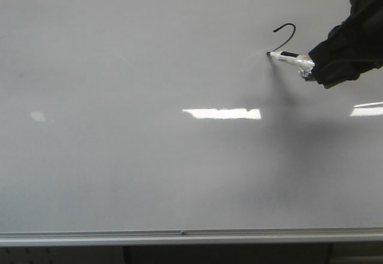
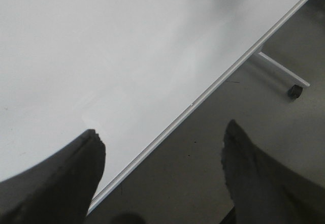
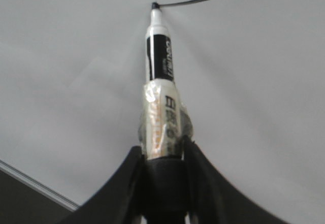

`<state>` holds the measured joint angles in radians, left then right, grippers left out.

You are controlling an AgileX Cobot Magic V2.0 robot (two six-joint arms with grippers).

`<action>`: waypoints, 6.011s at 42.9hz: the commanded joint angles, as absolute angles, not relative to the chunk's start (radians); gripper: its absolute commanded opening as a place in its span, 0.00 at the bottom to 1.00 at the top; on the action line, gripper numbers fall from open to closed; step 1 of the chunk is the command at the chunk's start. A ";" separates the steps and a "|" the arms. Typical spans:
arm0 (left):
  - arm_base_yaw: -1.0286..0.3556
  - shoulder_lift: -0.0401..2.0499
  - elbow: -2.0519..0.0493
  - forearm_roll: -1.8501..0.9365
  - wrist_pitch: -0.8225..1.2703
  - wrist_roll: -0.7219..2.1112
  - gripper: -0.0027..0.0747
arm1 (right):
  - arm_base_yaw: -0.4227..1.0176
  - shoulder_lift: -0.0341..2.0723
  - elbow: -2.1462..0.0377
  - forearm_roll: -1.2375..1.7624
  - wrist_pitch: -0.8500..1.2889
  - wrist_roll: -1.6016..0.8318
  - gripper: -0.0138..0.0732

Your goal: Write number 2 on whiteboard

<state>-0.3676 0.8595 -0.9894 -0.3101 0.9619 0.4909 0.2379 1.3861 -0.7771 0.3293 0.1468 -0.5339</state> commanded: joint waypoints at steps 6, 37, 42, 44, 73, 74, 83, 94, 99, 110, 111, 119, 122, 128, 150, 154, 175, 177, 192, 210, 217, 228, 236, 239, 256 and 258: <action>-0.365 0.853 -1.015 -0.340 0.900 0.479 0.64 | 0.188 1.364 -0.812 0.334 0.110 -0.541 0.20; -0.371 0.915 -1.041 -0.402 0.956 0.623 0.64 | 0.185 1.025 -0.913 0.337 0.661 -0.554 0.20; -0.399 0.973 -1.073 -0.488 1.003 0.721 0.64 | 0.249 1.025 -0.986 0.338 0.890 -0.622 0.20; -0.429 0.995 -1.084 -0.502 1.005 0.757 0.64 | 0.280 1.025 -1.001 0.338 0.951 -0.660 0.20; -0.875 1.398 -1.351 -0.487 0.980 0.856 0.64 | 0.417 1.025 -1.009 0.587 1.119 -0.964 0.20; -0.882 1.411 -1.360 -0.487 0.980 0.856 0.64 | 0.417 1.025 -1.009 0.587 1.119 -0.964 0.20; -0.907 1.464 -1.384 -0.485 0.985 0.856 0.58 | 0.417 1.025 -1.009 0.587 1.119 -0.964 0.20; -0.907 1.464 -1.384 -0.485 0.986 0.856 0.23 | 0.417 1.025 -1.009 0.587 1.118 -0.965 0.20; -0.907 1.464 -1.384 -0.485 0.986 0.856 0.13 | 0.417 1.025 -1.009 0.587 1.118 -0.965 0.25; -0.902 1.464 -1.384 -0.462 0.990 0.817 0.07 | 0.401 1.020 -1.010 0.556 1.119 -0.917 0.76; -0.902 1.462 -1.384 -0.443 0.990 0.805 0.07 | 0.391 1.012 -1.010 0.541 1.118 -0.895 0.79; -0.902 1.435 -1.384 -0.204 0.990 0.556 0.07 | 0.295 0.951 -1.010 0.376 1.109 -0.717 0.80; -0.902 1.413 -1.384 -0.035 0.990 0.385 0.07 | 0.257 0.923 -1.010 0.320 1.109 -0.643 0.80; -0.865 1.350 -1.384 0.273 1.027 0.000 0.07 | 0.225 0.894 -1.010 0.295 1.107 -0.615 0.80; -0.249 0.968 -0.978 0.322 0.655 -0.257 0.07 | 0.225 0.895 -1.010 0.295 1.062 -0.615 0.80; -0.134 0.966 -0.901 0.280 0.528 -0.279 0.07 | 0.225 0.895 -1.010 0.295 1.054 -0.615 0.80; -0.059 1.159 -0.677 0.137 -0.175 -0.279 0.07 | 0.225 0.895 -1.010 0.295 1.032 -0.615 0.80; -0.059 1.195 -0.677 0.137 -0.228 -0.279 0.07 | 0.225 0.895 -1.010 0.295 1.031 -0.615 0.80; -0.046 1.471 -0.677 0.148 -0.583 -0.252 0.07 | 0.225 0.895 -1.010 0.295 1.032 -0.615 0.80; -0.046 1.607 -0.679 0.148 -0.762 -0.194 0.43 | 0.225 0.895 -1.010 0.296 1.032 -0.615 0.80; -0.046 1.595 -0.679 0.148 -0.745 -0.193 0.56 | 0.225 0.895 -1.010 0.296 1.032 -0.615 0.80; -0.046 1.378 -0.681 0.208 -0.450 -0.193 0.56 | 0.225 0.884 -1.010 0.282 1.056 -0.529 0.80; -0.089 1.153 -0.737 0.251 0.000 -0.193 0.56 | 0.225 0.866 -1.039 0.177 1.074 -0.300 0.80; -0.115 1.076 -0.778 0.240 0.205 -0.193 0.56 | 0.225 0.854 -1.057 0.127 1.083 -0.206 0.80; -0.333 0.786 -0.928 0.152 0.842 -0.193 0.56 | 0.225 0.667 -1.056 0.043 1.158 -0.018 0.80; -0.356 0.764 -0.928 0.139 0.867 -0.193 0.56 | 0.225 0.636 -1.045 0.043 1.163 -0.006 0.80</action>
<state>-0.3171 0.8046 -0.8915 0.1660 0.8574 -0.1910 0.2311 0.6776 -1.0341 0.0556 1.1946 -0.0269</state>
